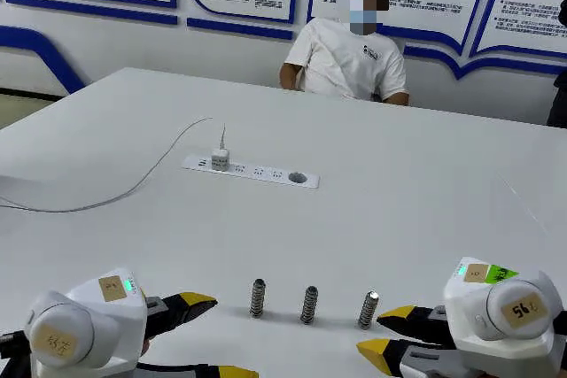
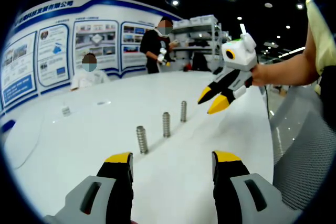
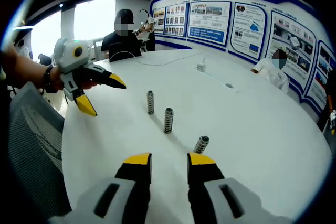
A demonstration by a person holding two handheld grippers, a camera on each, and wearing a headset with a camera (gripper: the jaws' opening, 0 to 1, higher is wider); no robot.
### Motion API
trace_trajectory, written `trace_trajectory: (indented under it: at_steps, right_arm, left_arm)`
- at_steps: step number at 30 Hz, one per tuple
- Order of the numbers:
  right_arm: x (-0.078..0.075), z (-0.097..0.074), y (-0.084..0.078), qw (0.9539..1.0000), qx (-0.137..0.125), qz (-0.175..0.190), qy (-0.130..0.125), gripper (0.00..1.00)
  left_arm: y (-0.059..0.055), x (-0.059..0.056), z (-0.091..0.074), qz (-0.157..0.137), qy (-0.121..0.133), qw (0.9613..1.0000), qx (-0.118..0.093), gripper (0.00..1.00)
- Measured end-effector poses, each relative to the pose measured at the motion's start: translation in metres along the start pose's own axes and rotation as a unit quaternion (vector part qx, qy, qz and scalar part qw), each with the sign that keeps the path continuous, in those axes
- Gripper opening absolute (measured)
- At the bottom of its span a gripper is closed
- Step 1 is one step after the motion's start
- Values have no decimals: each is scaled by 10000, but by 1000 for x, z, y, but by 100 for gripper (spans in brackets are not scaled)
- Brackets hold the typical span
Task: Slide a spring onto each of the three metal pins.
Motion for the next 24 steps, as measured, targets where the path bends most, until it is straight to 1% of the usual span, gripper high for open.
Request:
trace_trajectory:
  at_steps: [7, 14, 24]
  right_arm:
    - [-4, -5, -5, 9999, -28, 61, -77, 31]
    - [-4, -6, -10, 10000, -14, 56, -79, 36]
    - [-7, -10, -15, 9998, -128, 118, -116, 43]
  left_arm:
    - [-1, 0, 1, -17, -3, 10000, 18, 62]
    - [-1, 0, 1, -29, -7, 10000, 14, 62]
    - [-3, 0, 1, -51, 1, 10000, 30, 62]
Point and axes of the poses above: the centre of the closed fingertips' face, and the gripper's own axes: z roughly forward along the fingers, x roughly to its left, y roughly out of its top, the point moved 8 cm from there along -z, roughly backward along the fingers, and after that the axes turned 13 degrees about y, right-handed, at the moved point
